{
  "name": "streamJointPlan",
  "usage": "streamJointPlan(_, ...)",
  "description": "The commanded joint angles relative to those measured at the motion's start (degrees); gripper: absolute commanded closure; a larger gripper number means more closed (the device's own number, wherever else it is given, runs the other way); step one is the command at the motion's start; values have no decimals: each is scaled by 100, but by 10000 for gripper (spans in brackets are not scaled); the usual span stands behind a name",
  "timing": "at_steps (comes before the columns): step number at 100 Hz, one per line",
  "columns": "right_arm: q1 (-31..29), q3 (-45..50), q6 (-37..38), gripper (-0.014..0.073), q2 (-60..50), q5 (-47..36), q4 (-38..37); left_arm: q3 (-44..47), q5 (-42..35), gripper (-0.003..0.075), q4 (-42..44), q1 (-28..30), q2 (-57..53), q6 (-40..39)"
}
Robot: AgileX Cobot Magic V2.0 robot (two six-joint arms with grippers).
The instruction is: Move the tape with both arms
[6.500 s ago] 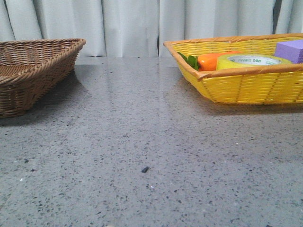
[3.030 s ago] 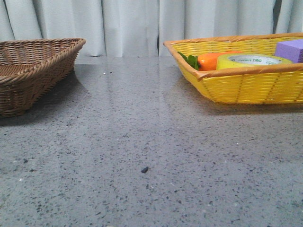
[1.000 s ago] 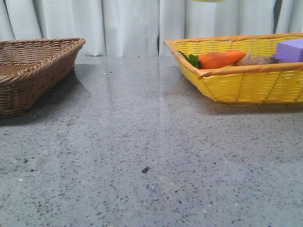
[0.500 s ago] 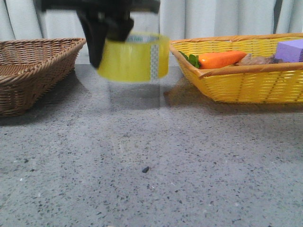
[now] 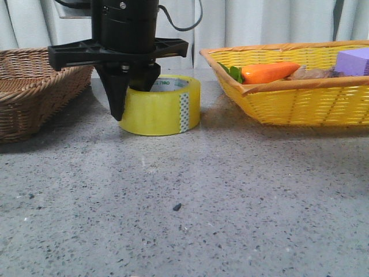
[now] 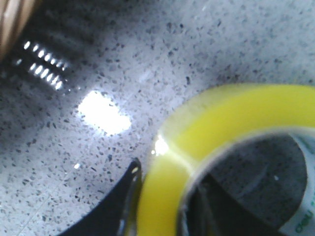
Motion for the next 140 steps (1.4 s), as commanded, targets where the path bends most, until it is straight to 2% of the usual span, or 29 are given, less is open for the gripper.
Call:
streamJointPlan(1,-17,-198,-79,377,-417,-89,-54,-203,-517,738,-16,14,63,-57)
streamJointPlan(28,-17,-751,-79,368,-587,284,-54,-213,-888,726,-16,14,63,-57)
streamJointPlan(35,-17,-904,-79,368,-760,284,-68,-251,-863,648,101,14,63,-57)
streamJointPlan(48,-17,-1053,-79,368,-1211,173,-239,-370,-909,407,176,-109,73,-57)
streamJointPlan(55,-17,-1053,-79,373,-1500,97,-431,-478,-873,341,177,-243,147,-57)
streamJointPlan(62,-17,-1053,-79,417,-1785,97,-588,-600,-837,344,177,-424,266,-57)
streamJointPlan(74,-17,-1053,-79,578,-2239,108,-754,-870,-848,356,177,-822,604,-57)
streamJointPlan(84,-17,-1053,-79,669,-2550,93,-981,-1142,-826,356,177,-1210,1019,-57)
streamJointPlan(110,-17,-1053,-79,668,-3221,73,-1651,-2047,-272,356,286,-2449,2414,-46)
streamJointPlan(131,-17,-1053,-17,668,-3801,-83,-1855,-2776,79,355,715,-3341,3545,-34)
streamJointPlan(140,-17,-1053,-17,668,-4017,-12,-1914,-3175,584,355,742,-3636,3994,-34)
